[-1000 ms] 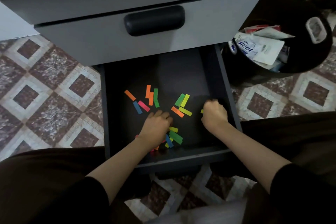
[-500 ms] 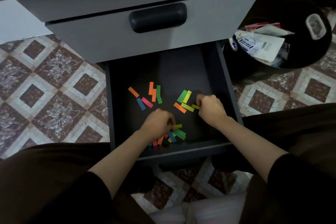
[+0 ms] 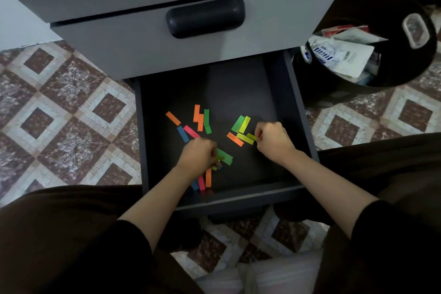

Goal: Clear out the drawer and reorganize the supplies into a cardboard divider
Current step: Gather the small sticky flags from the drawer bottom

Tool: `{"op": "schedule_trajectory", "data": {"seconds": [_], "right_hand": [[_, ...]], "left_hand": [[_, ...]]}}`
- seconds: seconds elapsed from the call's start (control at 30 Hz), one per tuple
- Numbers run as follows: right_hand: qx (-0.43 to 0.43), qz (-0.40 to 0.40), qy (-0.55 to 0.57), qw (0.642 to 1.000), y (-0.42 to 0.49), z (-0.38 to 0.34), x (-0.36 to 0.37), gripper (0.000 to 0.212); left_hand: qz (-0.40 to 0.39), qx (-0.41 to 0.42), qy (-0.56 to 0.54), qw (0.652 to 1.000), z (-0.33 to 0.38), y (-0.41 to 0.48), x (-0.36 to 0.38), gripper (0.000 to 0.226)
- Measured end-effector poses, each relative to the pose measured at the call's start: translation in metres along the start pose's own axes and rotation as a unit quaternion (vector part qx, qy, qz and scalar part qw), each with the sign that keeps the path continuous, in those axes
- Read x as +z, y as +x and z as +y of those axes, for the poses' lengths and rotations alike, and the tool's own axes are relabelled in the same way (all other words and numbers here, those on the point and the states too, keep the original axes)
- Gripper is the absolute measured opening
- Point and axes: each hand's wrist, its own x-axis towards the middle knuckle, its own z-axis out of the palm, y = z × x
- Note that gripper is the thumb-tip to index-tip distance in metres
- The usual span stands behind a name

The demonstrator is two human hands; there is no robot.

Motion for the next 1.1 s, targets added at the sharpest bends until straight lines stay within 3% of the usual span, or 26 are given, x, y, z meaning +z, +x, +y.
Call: {"op": "schedule_trajectory", "data": {"seconds": [0.17,0.33,0.53,0.7,0.87,1.1], "right_hand": [[-0.003,-0.010,0.020,1.000,0.001,-0.007,0.002,0.020],[-0.011,-0.010,0.041,0.999,0.002,-0.007,0.002,0.023],[-0.015,0.001,0.050,0.999,0.003,-0.005,0.000,0.019],[-0.017,0.000,0.048,0.999,0.004,-0.002,0.002,0.019],[-0.023,0.001,0.042,0.999,0.003,-0.003,0.002,0.021],[-0.028,0.007,0.049,0.998,0.002,-0.002,0.002,0.020]], "left_hand": [[0.041,-0.087,-0.108,0.989,-0.007,0.006,-0.011,0.007],[0.004,-0.126,-0.173,0.977,-0.004,0.006,-0.005,0.003],[0.038,-0.122,-0.036,0.991,0.001,0.002,0.005,0.021],[0.009,-0.111,0.113,0.987,-0.007,-0.001,-0.006,0.015],[-0.052,-0.087,0.040,0.994,-0.020,-0.002,-0.021,0.004],[-0.012,-0.012,0.018,1.000,-0.014,0.001,-0.011,0.014]]}}
